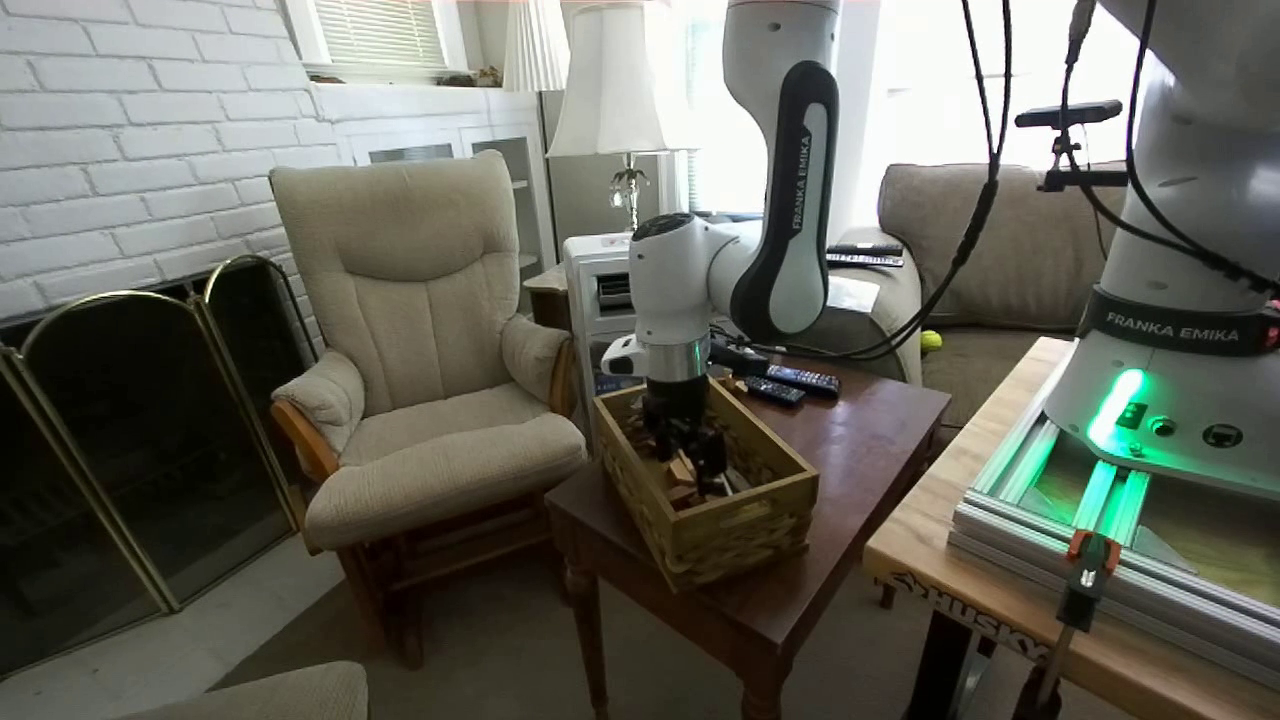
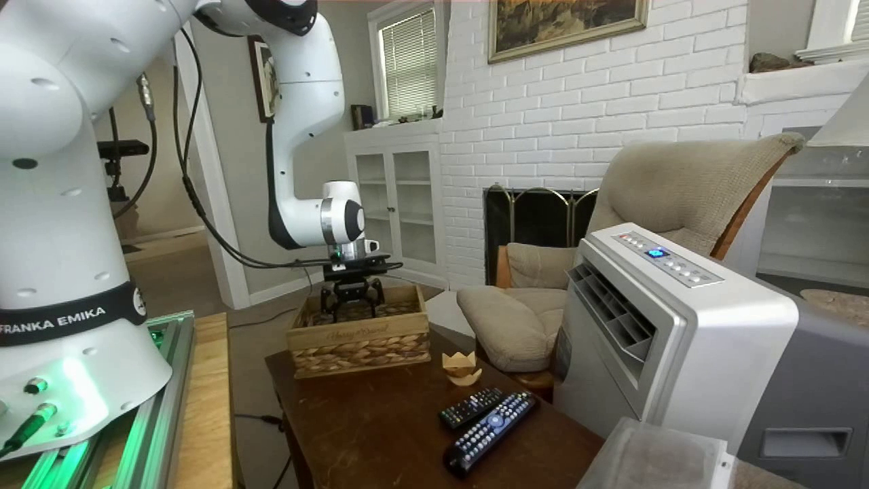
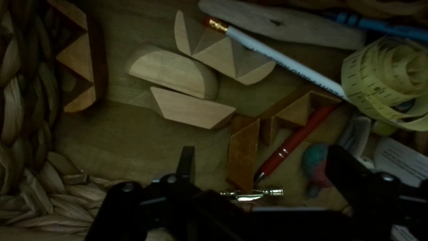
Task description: Remove on object from the basket and put it on top of the tower of objects
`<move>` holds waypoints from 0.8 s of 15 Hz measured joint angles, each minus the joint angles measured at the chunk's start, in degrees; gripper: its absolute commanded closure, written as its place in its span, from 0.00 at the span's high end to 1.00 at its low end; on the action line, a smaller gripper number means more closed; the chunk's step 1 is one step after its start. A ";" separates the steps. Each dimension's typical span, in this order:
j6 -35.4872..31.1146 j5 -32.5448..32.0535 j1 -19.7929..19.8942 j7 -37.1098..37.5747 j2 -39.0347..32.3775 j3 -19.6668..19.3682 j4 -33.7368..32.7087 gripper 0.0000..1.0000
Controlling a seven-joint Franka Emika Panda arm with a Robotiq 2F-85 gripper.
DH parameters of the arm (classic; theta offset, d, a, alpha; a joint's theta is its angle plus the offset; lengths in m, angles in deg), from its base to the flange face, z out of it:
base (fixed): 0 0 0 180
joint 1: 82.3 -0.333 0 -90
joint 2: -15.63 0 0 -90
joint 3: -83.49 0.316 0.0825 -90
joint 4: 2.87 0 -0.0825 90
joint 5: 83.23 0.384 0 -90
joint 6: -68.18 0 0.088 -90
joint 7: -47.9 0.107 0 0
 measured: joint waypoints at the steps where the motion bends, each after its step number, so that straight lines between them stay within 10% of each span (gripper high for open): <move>1: -0.57 -0.02 -0.53 0.34 -0.19 -0.62 0.00 1.00; 8: -2.21 -0.02 -4.41 1.70 -2.23 -3.80 -0.46 1.00; 12: -3.06 -0.02 -6.52 2.10 -3.17 -5.41 -0.90 0.59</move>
